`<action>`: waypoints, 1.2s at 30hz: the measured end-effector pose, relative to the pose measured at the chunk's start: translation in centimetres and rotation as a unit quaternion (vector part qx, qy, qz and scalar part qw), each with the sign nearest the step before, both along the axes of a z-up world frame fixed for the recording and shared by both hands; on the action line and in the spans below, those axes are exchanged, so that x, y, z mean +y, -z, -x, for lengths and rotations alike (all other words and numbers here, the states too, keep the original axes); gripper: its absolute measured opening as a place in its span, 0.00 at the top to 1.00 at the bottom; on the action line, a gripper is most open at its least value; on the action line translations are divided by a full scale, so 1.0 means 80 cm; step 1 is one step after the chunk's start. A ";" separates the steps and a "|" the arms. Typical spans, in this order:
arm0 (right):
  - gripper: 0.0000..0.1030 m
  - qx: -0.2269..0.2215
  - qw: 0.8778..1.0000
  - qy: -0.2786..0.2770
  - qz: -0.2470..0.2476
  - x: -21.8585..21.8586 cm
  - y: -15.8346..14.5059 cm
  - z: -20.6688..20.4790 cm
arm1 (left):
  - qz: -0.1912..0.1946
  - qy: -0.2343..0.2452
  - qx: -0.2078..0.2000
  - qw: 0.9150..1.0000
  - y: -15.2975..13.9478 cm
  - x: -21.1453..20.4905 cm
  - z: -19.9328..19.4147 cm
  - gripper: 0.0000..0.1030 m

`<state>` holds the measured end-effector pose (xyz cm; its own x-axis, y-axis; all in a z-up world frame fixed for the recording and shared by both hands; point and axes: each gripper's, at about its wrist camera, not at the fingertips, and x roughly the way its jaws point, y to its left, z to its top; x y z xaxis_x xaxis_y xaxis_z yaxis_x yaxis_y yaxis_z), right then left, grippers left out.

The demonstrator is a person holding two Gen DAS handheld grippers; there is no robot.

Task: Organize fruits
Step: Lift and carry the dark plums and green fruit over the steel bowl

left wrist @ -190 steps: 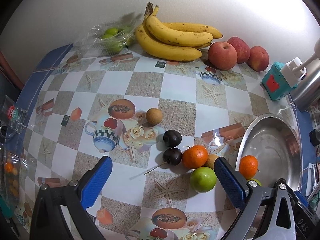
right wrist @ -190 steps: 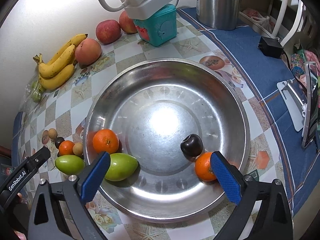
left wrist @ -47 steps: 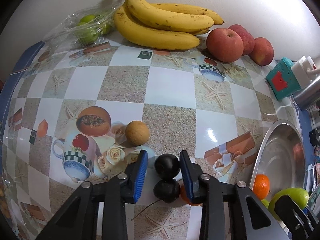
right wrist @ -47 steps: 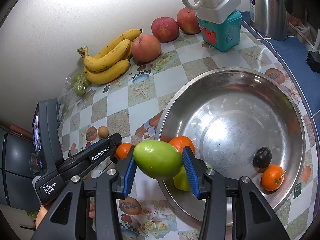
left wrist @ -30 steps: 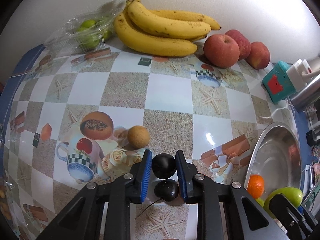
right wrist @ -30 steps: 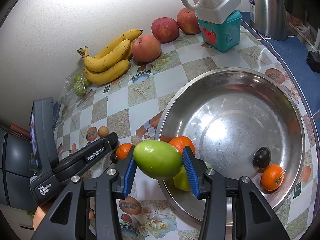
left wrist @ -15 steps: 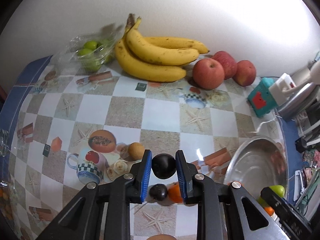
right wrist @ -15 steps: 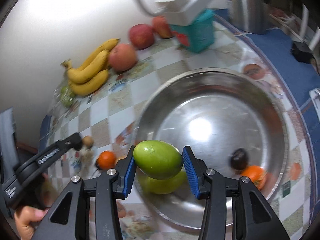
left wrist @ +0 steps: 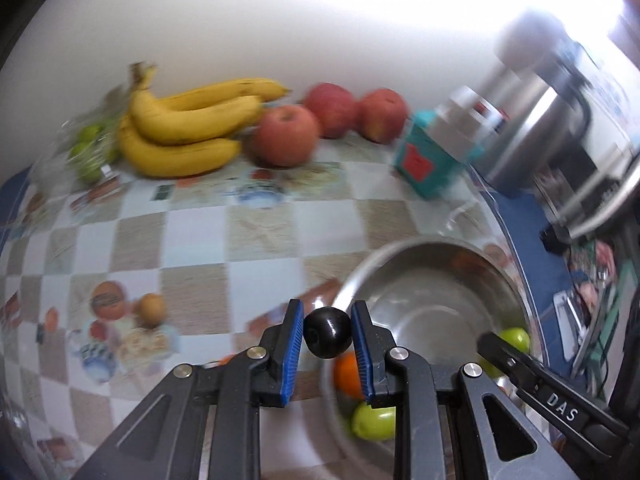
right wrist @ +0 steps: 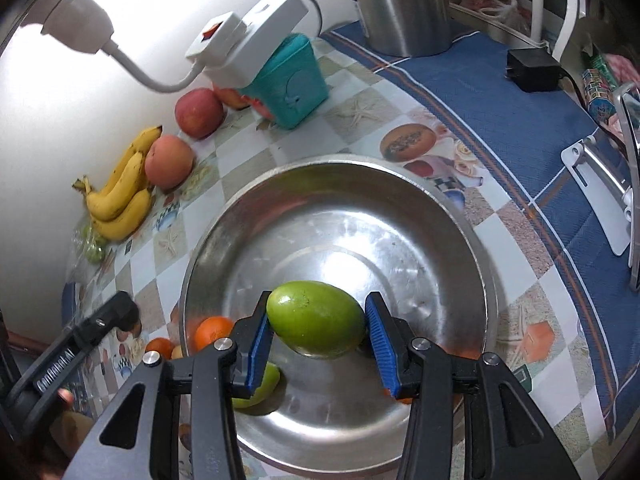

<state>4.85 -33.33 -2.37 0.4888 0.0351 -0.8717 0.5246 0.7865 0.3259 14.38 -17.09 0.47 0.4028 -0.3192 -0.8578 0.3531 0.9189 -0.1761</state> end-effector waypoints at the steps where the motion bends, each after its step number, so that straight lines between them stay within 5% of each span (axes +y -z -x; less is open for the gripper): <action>1: 0.54 -0.002 1.000 0.000 0.001 0.000 0.001 0.000 | 0.000 0.010 -0.002 1.000 0.004 -0.009 0.002 0.75; 11: 0.54 -0.015 1.000 0.004 0.009 -0.003 0.012 -0.007 | 0.004 0.061 -0.025 0.998 0.026 -0.052 0.010 0.74; 36: 0.53 0.011 1.000 0.017 0.010 -0.008 0.027 -0.010 | -0.019 0.050 -0.023 0.998 0.056 -0.067 0.006 0.73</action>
